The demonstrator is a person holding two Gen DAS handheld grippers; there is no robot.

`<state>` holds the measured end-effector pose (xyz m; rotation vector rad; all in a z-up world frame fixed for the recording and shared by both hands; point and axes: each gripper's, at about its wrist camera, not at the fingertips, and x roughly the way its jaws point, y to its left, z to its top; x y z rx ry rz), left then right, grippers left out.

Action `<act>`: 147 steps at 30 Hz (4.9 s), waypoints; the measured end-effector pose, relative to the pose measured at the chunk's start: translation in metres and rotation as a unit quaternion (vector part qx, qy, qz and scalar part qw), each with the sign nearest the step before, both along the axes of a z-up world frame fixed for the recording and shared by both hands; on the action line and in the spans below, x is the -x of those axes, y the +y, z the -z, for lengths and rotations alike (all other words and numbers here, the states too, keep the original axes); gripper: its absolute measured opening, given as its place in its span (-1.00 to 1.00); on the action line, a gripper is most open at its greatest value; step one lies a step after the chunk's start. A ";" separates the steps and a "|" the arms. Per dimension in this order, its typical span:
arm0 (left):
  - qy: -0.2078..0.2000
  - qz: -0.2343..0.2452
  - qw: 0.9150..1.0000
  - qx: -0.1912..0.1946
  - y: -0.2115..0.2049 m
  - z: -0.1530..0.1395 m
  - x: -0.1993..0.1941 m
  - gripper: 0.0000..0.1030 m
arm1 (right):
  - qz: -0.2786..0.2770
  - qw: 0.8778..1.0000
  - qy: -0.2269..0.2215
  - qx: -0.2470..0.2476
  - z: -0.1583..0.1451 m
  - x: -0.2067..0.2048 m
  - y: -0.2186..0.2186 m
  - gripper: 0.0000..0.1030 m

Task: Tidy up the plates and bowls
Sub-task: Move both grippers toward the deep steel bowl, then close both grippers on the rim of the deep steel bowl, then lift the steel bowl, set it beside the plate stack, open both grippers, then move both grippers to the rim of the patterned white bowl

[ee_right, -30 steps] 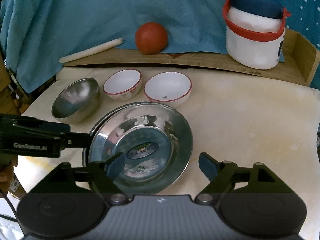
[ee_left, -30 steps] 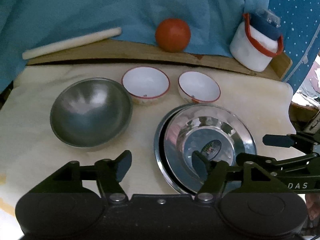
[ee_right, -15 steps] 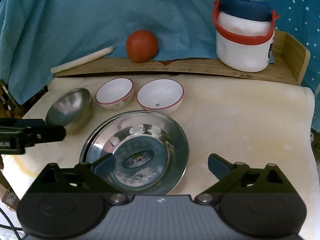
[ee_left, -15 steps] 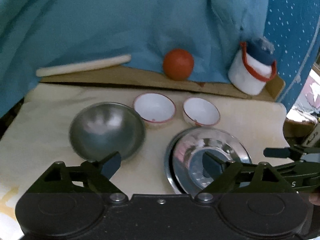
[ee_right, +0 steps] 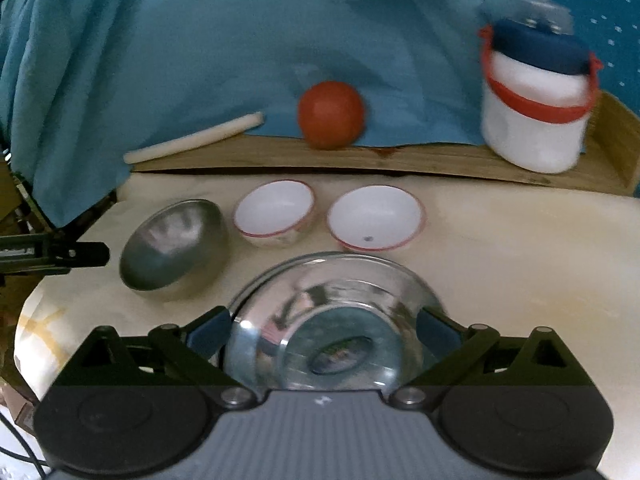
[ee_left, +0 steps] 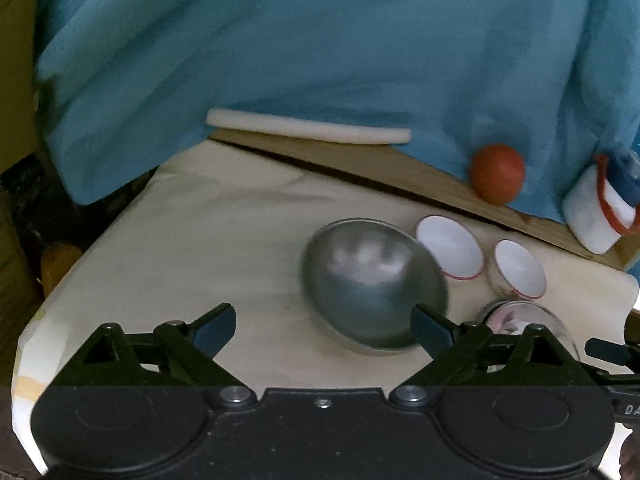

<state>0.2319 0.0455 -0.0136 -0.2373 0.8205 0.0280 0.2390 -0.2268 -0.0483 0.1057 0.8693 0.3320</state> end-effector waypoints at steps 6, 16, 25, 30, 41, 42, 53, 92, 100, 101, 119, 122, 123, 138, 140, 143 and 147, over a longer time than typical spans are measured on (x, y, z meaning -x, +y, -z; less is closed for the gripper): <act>0.009 0.010 1.000 0.014 0.023 0.008 -0.015 0.84 | -0.016 1.000 -0.007 -0.008 -0.003 -0.008 0.032 0.95; 0.026 0.038 0.998 0.041 0.043 0.025 -0.044 0.60 | -0.063 0.998 -0.003 0.008 0.000 -0.049 0.092 0.57; 0.067 0.055 0.993 0.080 0.042 0.044 -0.060 -0.23 | -0.082 0.996 0.023 0.023 0.014 -0.072 0.121 0.06; 0.069 0.064 0.991 0.093 0.039 0.049 -0.058 -0.55 | -0.091 0.995 0.036 0.021 0.018 -0.073 0.128 -0.36; 0.073 0.080 0.991 0.081 0.033 0.039 -0.041 -0.57 | -0.110 0.990 0.077 0.034 0.012 -0.062 0.118 -0.52; 0.075 0.082 0.990 0.083 0.034 0.037 -0.037 -0.57 | -0.112 0.990 0.078 0.031 0.010 -0.060 0.116 -0.52; 0.095 0.100 0.986 0.089 0.035 0.023 -0.001 -0.59 | -0.153 0.983 0.104 0.011 -0.013 -0.031 0.099 -0.52; 0.092 0.091 0.990 0.064 0.045 0.018 0.014 0.27 | -0.142 0.981 0.128 0.020 -0.020 -0.017 0.086 0.27; 0.054 0.081 0.993 0.065 0.049 -0.001 -0.006 0.67 | -0.113 0.989 0.091 0.011 -0.036 -0.018 0.072 0.81; 0.051 0.080 0.993 0.066 0.048 -0.001 -0.010 0.70 | -0.107 0.991 0.085 0.010 -0.038 -0.019 0.070 0.83; 0.051 0.078 0.994 0.066 -0.014 0.011 -0.105 0.97 | -0.071 0.995 0.053 0.049 -0.033 -0.092 0.017 0.93; 0.056 0.074 0.994 0.061 -0.023 0.017 -0.113 0.97 | -0.081 0.994 0.051 0.048 -0.031 -0.108 0.012 0.92; 0.058 0.073 0.994 0.059 -0.026 0.020 -0.116 0.97 | -0.086 0.994 0.051 0.047 -0.030 -0.114 0.012 0.92; 0.089 0.052 0.994 0.045 -0.044 0.043 -0.134 0.81 | -0.126 0.989 0.082 0.015 0.002 -0.176 0.017 0.57; 0.090 0.052 0.993 0.046 -0.044 0.043 -0.136 0.78 | -0.129 0.986 0.101 0.006 0.007 -0.182 0.019 0.50; 0.090 0.052 0.993 0.048 -0.044 0.042 -0.135 0.73 | -0.138 0.985 0.103 0.007 0.012 -0.189 0.024 0.36; 0.092 0.049 0.993 0.052 -0.045 0.045 -0.138 0.64 | -0.150 0.983 0.108 0.014 0.018 -0.197 0.030 0.21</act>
